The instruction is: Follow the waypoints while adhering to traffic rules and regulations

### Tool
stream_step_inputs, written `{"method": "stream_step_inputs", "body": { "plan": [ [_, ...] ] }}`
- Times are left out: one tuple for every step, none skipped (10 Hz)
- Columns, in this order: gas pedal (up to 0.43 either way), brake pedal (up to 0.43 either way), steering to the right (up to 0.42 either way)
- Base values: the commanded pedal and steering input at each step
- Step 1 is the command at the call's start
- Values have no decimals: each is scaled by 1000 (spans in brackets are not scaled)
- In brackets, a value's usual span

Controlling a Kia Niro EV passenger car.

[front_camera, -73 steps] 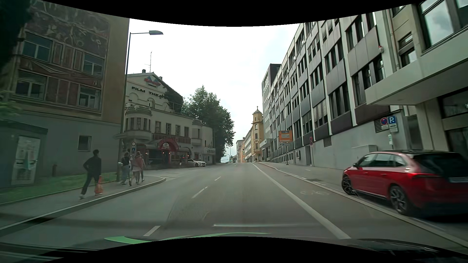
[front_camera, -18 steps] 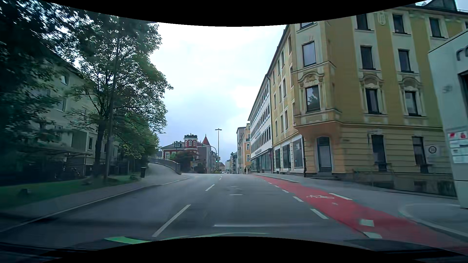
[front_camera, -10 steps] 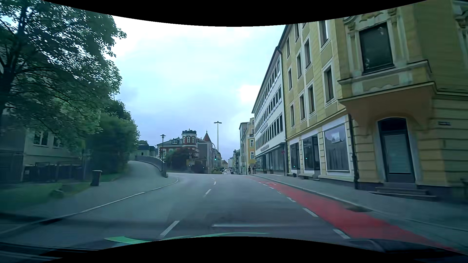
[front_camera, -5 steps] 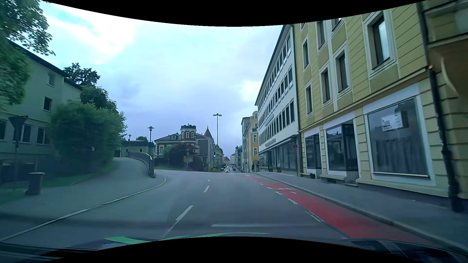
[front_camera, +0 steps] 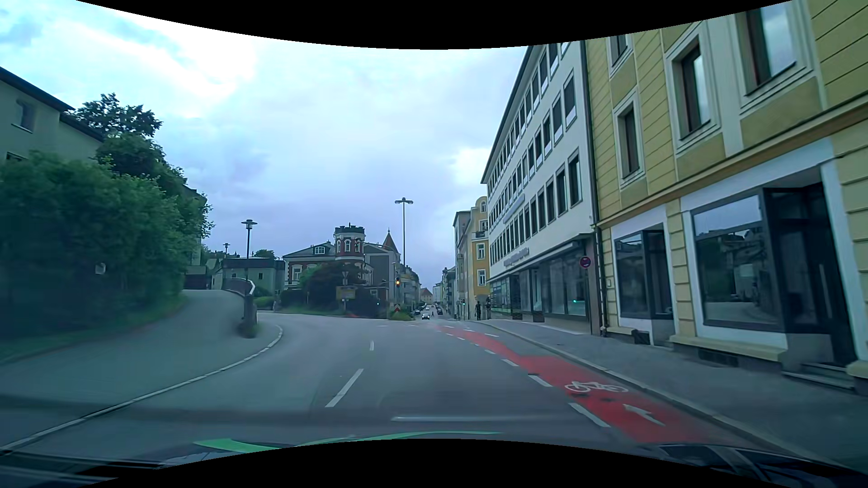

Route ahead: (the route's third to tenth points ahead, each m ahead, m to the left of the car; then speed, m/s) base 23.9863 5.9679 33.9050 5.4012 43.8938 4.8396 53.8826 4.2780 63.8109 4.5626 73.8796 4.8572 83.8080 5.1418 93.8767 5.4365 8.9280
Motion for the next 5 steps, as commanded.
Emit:
{"method": "stream_step_inputs", "body": {
  "plan": [
    [110, 0, -17],
    [110, 0, -16],
    [110, 0, -16],
    [110, 0, -15],
    [8, 0, -12]
  ]
}}
